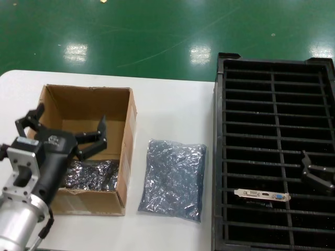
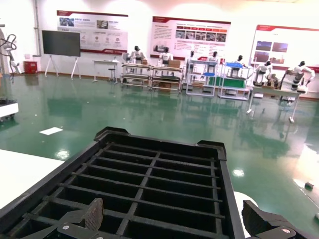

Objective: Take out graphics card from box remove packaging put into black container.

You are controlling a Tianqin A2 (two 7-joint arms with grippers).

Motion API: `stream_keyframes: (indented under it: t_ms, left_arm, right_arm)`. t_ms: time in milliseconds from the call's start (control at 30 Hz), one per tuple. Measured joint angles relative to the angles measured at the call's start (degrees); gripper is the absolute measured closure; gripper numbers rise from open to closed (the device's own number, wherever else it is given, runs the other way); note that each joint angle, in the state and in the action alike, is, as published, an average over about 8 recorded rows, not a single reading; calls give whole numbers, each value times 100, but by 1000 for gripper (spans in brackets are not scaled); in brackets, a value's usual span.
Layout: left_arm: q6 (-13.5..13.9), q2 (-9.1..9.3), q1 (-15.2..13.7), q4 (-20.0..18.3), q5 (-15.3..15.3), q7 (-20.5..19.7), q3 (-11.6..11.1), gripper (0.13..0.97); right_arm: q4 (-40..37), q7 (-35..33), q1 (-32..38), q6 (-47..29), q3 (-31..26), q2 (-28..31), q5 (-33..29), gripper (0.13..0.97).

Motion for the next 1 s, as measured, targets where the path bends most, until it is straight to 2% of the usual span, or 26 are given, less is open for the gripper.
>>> stream_keyframes:
  t_ms: [500, 633, 1000]
  left_arm:
    - [-717, 31, 583, 301, -1195, 811, 340, 132]
    - [-781, 33, 634, 328, -1300, 882, 370, 132]
    - [-789, 34, 640, 331, -1314, 890, 373, 132]
  right_arm:
    - [74, -729, -217, 482, -259, -389, 447, 129]
    - [81, -793, -236, 524, -282, -423, 487, 129]
    - [82, -801, -238, 529, -285, -427, 492, 129]
